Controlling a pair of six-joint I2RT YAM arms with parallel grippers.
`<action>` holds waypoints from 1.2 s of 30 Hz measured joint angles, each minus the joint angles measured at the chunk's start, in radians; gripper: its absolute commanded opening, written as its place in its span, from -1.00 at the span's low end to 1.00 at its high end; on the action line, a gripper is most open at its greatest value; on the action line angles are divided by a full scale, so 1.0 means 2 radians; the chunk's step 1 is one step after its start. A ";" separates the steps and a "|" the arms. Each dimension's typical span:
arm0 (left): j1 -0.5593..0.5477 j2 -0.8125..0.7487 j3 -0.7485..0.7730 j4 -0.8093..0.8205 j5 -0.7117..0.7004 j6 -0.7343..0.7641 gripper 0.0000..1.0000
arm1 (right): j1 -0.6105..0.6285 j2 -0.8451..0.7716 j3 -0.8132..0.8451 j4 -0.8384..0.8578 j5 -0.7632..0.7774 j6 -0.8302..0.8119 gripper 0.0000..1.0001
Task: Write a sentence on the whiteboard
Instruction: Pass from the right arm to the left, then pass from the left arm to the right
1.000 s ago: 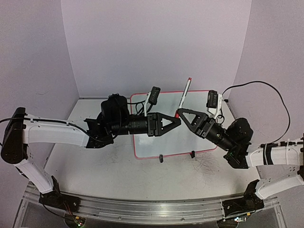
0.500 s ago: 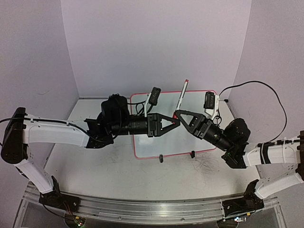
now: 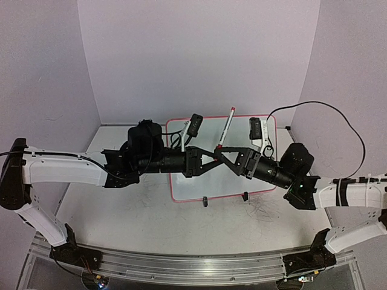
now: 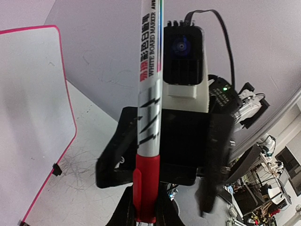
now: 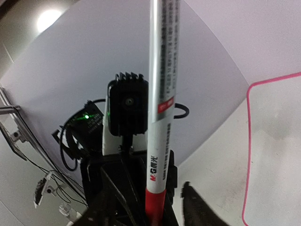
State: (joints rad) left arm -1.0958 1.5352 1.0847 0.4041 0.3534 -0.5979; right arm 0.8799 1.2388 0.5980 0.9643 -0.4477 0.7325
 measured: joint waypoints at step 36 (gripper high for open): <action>0.003 0.001 0.100 -0.458 0.084 0.284 -1.00 | -0.074 0.046 0.277 -0.692 -0.261 -0.305 0.21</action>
State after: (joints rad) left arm -1.0893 1.5380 1.2844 -0.5111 0.5214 -0.0297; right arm 0.7327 1.3313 1.1522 -0.4193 -0.9689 0.1233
